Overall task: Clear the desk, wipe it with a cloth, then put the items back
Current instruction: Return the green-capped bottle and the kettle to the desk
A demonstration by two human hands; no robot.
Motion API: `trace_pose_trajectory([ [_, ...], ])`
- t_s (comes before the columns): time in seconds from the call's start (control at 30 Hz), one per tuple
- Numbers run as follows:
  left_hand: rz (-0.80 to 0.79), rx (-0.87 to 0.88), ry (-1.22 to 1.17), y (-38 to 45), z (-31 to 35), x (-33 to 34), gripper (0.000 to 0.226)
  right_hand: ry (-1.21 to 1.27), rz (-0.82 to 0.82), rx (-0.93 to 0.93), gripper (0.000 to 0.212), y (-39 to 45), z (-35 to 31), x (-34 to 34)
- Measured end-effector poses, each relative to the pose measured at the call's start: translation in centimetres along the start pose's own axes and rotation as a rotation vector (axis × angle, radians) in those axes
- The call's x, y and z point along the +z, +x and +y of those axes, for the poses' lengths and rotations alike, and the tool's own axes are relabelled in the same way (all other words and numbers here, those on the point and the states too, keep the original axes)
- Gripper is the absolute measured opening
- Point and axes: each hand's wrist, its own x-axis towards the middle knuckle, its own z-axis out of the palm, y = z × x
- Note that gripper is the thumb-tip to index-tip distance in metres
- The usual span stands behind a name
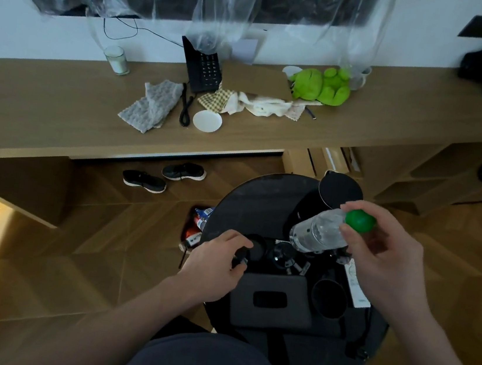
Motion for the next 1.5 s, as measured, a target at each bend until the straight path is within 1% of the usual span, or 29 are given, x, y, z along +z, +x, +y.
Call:
trace_pose_trajectory([
  [0.1,0.004,-0.034,0.007,-0.4,-0.9,0.0,0.041,0.006,0.028,-0.003,0.028,-1.5,-0.2,-0.3],
  [0.23,-0.041,-0.069,0.047,-0.2,-1.4,0.3,0.048,0.029,0.031,0.027,0.028,-2.8,0.1,0.2],
  [0.33,-0.051,-0.062,0.066,0.2,-0.9,0.4,0.049,0.056,0.05,0.049,0.03,-3.6,0.5,0.4],
  [0.47,-0.051,-0.037,0.054,0.1,-0.1,0.1,0.05,0.058,0.086,0.022,0.029,-4.3,0.4,0.2],
  [0.57,-0.021,0.008,-0.033,-0.2,1.4,-1.0,0.052,0.092,0.089,0.019,0.03,-4.3,0.0,-0.1],
  [0.67,-0.022,0.134,-0.171,-0.3,4.6,-2.6,0.061,0.12,0.056,0.016,0.033,-3.6,-0.7,0.3],
  [0.77,-0.025,0.255,-0.222,0.5,7.6,-3.7,0.073,0.126,0.0,-0.017,0.037,-2.6,-1.7,1.3],
  [0.8,-0.018,0.265,-0.237,1.0,8.1,-4.0,0.075,0.136,-0.017,-0.032,0.038,-2.3,-2.0,1.5],
  [0.9,0.011,0.215,-0.325,2.1,8.3,-4.8,0.072,0.22,-0.049,-0.067,0.037,-1.4,-2.7,2.1],
  [1.0,0.096,0.166,-0.277,2.3,7.4,-6.0,0.068,0.296,-0.091,-0.045,0.044,-0.3,-2.4,2.3],
  [1.07,0.165,0.118,-0.3,2.2,6.5,-7.0,0.067,0.26,-0.087,0.031,0.047,0.9,-0.7,2.2],
  [1.17,0.253,0.043,-0.361,1.9,5.0,-8.4,0.065,0.052,-0.008,0.26,0.046,2.9,5.4,2.3],
  [1.23,0.299,0.019,-0.35,1.7,4.2,-9.2,0.064,-0.123,-0.017,0.436,0.059,4.1,10.3,2.2],
  [1.3,0.325,-0.013,-0.34,1.5,3.5,-10.0,0.064,-0.202,-0.09,0.577,0.077,5.1,14.0,2.3],
  [1.33,0.336,-0.031,-0.341,1.3,3.2,-10.3,0.063,-0.22,-0.118,0.624,0.081,5.6,15.1,2.5],
  [1.4,0.361,-0.059,-0.341,1.0,2.8,-10.9,0.062,-0.243,-0.143,0.666,0.077,6.3,16.0,3.0],
  [1.5,0.39,-0.099,-0.337,0.5,2.6,-11.5,0.063,-0.249,-0.113,0.717,0.054,7.7,16.1,3.5],
])
